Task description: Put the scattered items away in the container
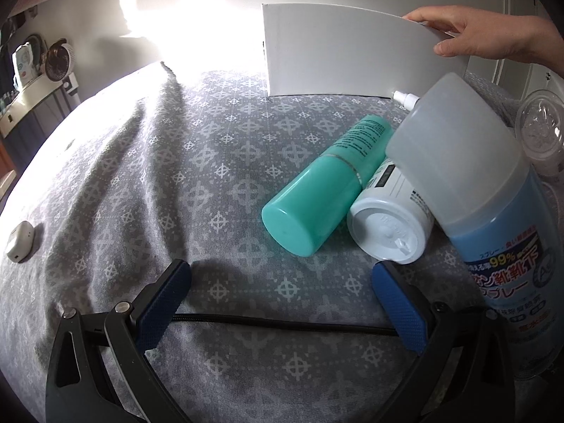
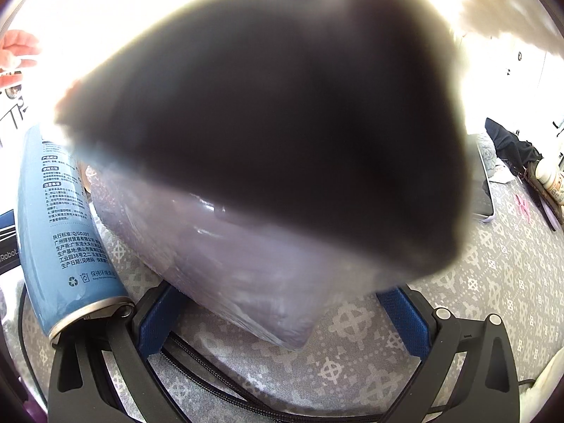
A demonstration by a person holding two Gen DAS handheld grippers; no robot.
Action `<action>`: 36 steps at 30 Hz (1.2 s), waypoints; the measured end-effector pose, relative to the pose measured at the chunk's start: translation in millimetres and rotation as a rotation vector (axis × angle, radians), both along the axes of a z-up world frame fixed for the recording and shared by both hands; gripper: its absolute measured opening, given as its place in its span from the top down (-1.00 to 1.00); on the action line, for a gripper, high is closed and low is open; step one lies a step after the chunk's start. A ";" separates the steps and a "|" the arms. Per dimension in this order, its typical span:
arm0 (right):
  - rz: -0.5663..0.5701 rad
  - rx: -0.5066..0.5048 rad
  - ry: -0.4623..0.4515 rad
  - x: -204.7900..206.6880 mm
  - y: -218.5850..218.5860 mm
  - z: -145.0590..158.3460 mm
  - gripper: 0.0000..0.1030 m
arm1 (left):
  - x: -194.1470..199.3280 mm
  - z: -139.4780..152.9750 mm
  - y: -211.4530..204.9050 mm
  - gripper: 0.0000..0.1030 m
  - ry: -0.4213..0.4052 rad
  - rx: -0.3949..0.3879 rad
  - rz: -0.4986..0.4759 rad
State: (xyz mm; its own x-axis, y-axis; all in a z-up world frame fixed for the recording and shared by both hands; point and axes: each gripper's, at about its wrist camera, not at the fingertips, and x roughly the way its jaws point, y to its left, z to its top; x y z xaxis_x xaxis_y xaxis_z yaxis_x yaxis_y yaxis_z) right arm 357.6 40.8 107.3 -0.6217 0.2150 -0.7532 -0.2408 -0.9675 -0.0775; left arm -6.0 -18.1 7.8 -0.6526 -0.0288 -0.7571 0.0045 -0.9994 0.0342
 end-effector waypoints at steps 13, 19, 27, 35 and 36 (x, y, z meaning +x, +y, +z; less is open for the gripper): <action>0.000 0.000 0.000 -16.5 0.2 -29.4 -1.00 | -0.3 0.0 -0.5 -0.99 -0.001 0.000 0.001; 0.000 0.001 -0.001 -25.6 -1.2 -47.2 -1.00 | -0.2 0.7 -0.3 -0.99 -0.002 0.001 0.001; 0.000 0.000 -0.001 -29.5 5.7 -49.9 -1.00 | 0.0 0.7 -0.2 -0.99 -0.002 0.001 0.001; 0.000 0.000 -0.001 -40.4 5.6 -70.7 -1.00 | 0.6 0.9 0.0 -0.99 -0.002 0.001 0.001; 0.000 0.000 -0.001 -40.9 6.6 -70.7 -1.00 | 0.6 1.1 0.0 -0.99 -0.002 0.001 0.001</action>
State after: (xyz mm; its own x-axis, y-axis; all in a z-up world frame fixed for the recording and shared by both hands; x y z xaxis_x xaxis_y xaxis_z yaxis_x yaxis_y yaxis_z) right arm 316.7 47.3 36.6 -0.6208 0.2148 -0.7539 -0.2409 -0.9675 -0.0773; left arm -5.3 -18.1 8.9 -0.6510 -0.0289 -0.7585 0.0053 -0.9994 0.0336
